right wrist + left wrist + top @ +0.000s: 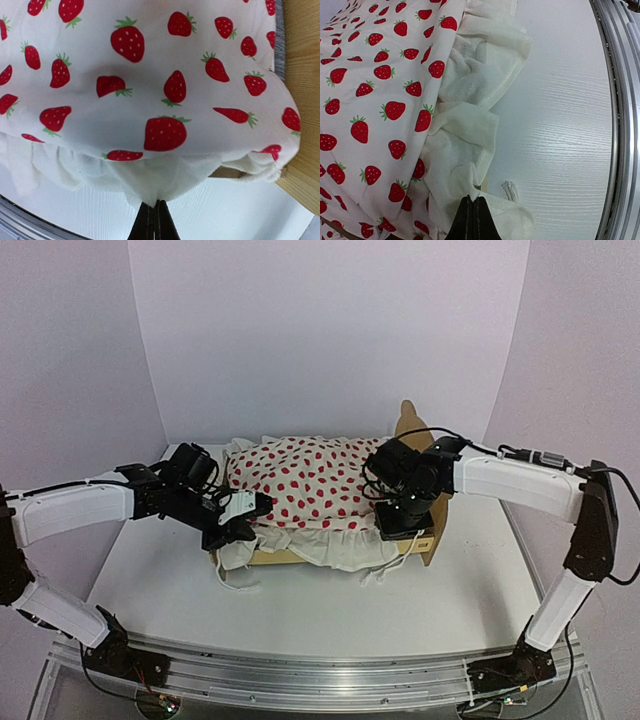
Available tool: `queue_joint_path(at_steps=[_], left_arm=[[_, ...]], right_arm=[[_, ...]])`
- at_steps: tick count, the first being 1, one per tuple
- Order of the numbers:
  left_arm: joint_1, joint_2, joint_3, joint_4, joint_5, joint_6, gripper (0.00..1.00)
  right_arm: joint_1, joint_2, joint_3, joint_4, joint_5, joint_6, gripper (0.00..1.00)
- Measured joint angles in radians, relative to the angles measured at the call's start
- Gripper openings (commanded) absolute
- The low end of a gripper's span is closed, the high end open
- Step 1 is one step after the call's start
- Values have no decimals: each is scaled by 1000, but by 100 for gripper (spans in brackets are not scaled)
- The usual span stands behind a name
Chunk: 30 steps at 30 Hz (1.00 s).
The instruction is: Set up the pet bed
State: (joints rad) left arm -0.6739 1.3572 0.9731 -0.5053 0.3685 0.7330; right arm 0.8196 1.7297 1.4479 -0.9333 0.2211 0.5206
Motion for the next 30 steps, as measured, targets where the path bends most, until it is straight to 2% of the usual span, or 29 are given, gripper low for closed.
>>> queue_joint_path(at_steps=[12,16,17,18,21,24,27,30], left_arm=[[73,-49,8,-115,63,109,0],[87,-49,3,-146,78,182,0],[87,-50,-5,-150,85,199,1],[87,-50,-13,-151,90,211,8],[85,-50,-23,-167,105,238,32],[85,-50,-23,-178,113,262,49],[86,-50,-21,-199,137,288,58],[86,-50,-7,-221,182,309,61]], right_arm=[[-1,-62,79,-136,-130,8,0],[-1,-62,93,-138,-153,21,14],[-1,-60,89,-141,-160,24,20],[-2,-58,86,-145,-168,30,28],[-1,-52,72,-155,-177,43,40],[-1,-56,42,-162,-157,63,45],[-1,-89,5,-166,-131,91,45],[-1,-165,-52,-154,-112,125,39]])
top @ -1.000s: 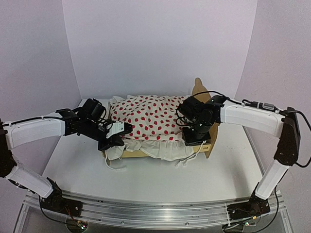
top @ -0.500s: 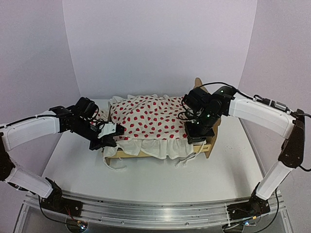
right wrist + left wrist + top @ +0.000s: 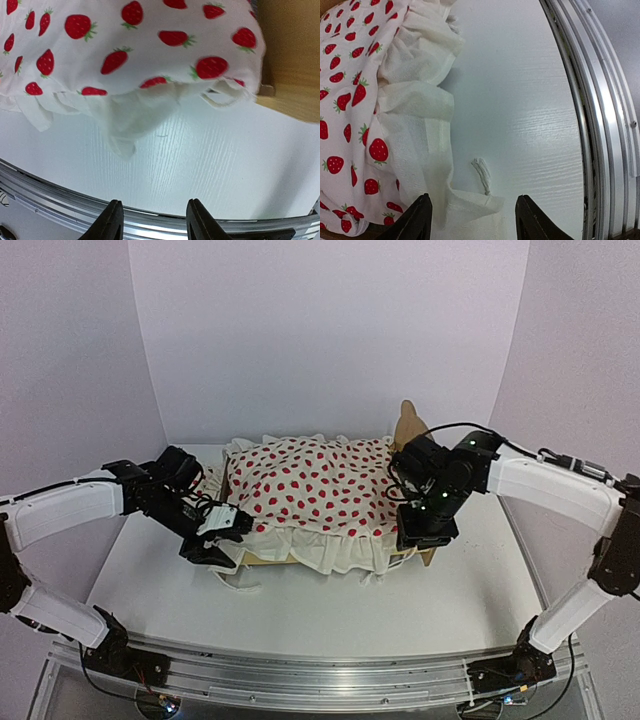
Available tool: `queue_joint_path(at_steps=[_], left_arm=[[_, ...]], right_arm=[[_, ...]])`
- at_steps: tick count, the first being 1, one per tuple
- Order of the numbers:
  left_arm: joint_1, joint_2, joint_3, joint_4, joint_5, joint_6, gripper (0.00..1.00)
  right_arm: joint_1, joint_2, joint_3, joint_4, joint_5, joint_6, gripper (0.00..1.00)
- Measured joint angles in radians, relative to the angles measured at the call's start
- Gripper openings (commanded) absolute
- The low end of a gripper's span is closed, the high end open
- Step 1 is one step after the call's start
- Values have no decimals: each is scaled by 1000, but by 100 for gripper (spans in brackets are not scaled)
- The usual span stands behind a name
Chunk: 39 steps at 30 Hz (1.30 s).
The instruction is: Set up the pet bed
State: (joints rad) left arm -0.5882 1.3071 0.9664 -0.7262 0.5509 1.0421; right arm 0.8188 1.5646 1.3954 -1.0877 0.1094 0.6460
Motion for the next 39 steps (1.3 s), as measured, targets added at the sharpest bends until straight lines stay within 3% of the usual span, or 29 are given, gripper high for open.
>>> queue_joint_path(at_steps=[5,9,12,19,24,34,39], left_arm=[[-19,-1,56,21,73,-48,62],[-47,0,82,113,123,-156,63],[-55,1,82,187,140,-236,63],[-68,-2,60,364,172,-383,64],[-84,-5,11,470,187,-463,64],[-87,-5,-26,570,210,-542,64],[-87,-5,-43,595,210,-546,64]], right_arm=[[0,-147,-203,68,34,92,35],[3,-184,-469,356,65,186,38],[18,-154,-574,520,119,241,41],[93,-51,-594,806,247,321,45],[97,56,-618,914,297,400,47],[99,232,-493,956,397,435,46],[100,308,-387,846,451,441,33]])
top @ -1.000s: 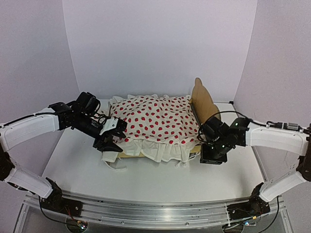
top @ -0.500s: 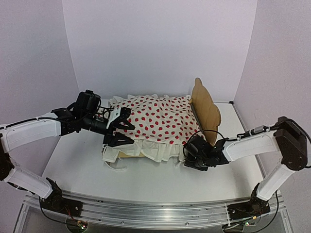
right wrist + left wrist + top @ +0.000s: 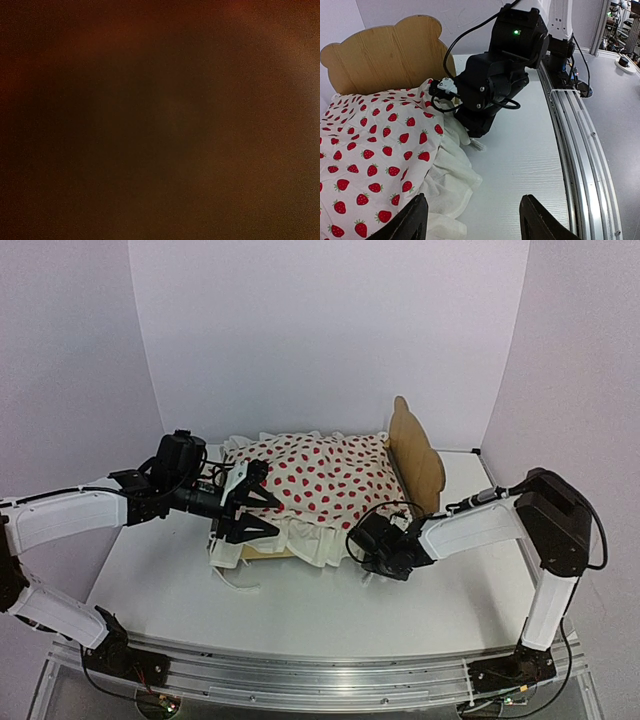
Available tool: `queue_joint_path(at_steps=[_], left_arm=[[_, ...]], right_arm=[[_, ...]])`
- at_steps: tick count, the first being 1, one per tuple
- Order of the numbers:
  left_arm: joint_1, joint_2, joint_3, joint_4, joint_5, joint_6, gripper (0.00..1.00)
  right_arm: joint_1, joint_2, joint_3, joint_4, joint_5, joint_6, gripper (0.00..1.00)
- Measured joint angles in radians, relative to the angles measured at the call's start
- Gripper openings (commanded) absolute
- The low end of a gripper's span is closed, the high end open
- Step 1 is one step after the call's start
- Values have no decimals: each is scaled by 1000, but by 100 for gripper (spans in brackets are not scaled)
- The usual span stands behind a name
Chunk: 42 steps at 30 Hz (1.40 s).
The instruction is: Set up the pet bed
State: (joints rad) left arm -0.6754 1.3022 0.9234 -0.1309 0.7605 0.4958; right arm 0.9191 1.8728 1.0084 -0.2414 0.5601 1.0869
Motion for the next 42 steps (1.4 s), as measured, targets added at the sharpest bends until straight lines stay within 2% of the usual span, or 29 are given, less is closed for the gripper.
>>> queue_joint_path(at_steps=[5,9,11,18,23,29,35,42], left_arm=[[0,0,-6,27,2,-5,64],[0,0,-10,51,18,-25,64],[-2,0,-12,67,28,-33,63],[-40,0,-14,123,42,-64,61],[-131,4,-33,180,17,-77,57],[-343,96,-123,298,-181,-190,54],[-489,313,-152,431,-408,-342,59],[-507,563,-44,532,-626,-440,61]], right_arm=[[0,39,68,-101,21,-3,16],[3,2,20,-120,11,-13,2],[5,-30,-17,-138,-7,-32,0],[0,-182,-118,-182,-188,-187,0],[0,-325,-202,-202,-328,-261,0],[0,-500,-317,-193,-393,-287,0],[0,-550,-402,-158,-402,-294,1],[0,-614,-461,-124,-396,-295,21]])
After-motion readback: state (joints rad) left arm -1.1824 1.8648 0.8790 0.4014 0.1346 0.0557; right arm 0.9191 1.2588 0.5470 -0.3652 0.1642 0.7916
